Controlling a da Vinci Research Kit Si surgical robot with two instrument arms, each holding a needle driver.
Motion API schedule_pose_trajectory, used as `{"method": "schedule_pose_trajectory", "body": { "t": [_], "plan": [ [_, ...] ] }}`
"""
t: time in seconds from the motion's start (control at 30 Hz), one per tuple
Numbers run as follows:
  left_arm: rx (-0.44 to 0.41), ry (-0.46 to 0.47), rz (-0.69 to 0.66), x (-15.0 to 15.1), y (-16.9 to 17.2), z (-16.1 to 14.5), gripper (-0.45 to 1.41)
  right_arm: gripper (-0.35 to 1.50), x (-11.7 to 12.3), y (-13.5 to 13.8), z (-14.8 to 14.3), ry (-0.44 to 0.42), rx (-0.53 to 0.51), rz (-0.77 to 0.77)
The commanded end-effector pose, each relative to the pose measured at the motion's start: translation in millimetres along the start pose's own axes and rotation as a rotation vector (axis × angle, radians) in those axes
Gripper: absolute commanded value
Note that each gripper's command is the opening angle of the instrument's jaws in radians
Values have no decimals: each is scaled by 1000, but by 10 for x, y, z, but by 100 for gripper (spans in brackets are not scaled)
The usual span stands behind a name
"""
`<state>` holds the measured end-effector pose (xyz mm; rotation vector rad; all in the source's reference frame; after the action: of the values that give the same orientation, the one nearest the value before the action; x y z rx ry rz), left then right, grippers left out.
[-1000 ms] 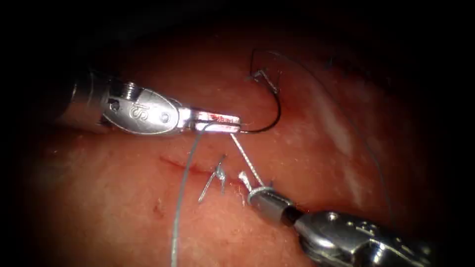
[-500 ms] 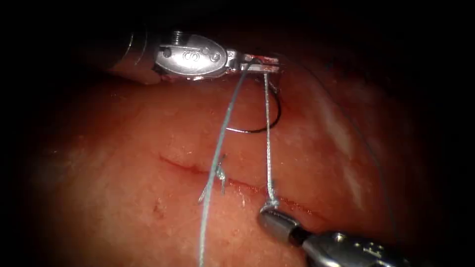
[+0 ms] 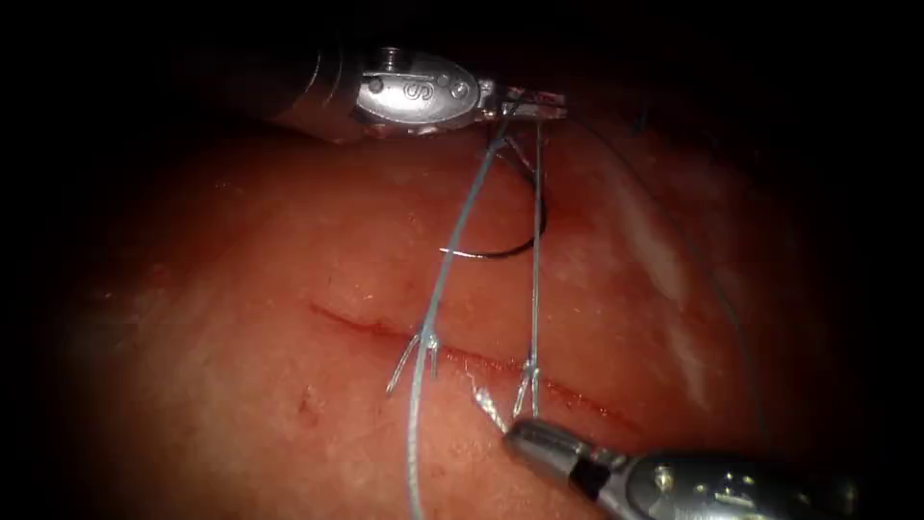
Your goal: Wound Closure
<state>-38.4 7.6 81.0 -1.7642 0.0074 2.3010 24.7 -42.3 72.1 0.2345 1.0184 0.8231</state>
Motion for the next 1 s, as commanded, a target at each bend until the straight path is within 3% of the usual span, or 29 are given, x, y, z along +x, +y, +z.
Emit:
{"method": "schedule_pose_trajectory", "body": {
  "t": [0.03,0.47,0.77,0.87,0.9,0.93,0.97,1.0],
  "plan": [
    [2,-1,5,-5,-6,8,-45,-35,-3,-1,8,6,1,0],
    [11,-33,23,-22,-10,9,-45,-35,-17,-20,11,19,86,-35],
    [22,-39,22,-22,-10,9,-45,-35,-20,-17,11,4,57,-44],
    [21,-39,20,-19,-5,8,-45,-35,-16,-16,12,44,24,-38],
    [20,-38,18,-17,-4,7,-45,-30,-14,-16,11,58,22,-35],
    [15,-34,16,-15,-3,6,-45,20,-12,-16,10,70,21,-39],
    [8,-30,13,-11,-1,5,-45,59,-10,-17,9,86,17,-90],
    [7,-28,10,-8,1,4,-45,78,-9,-18,8,96,14,-147]
  ]
}}
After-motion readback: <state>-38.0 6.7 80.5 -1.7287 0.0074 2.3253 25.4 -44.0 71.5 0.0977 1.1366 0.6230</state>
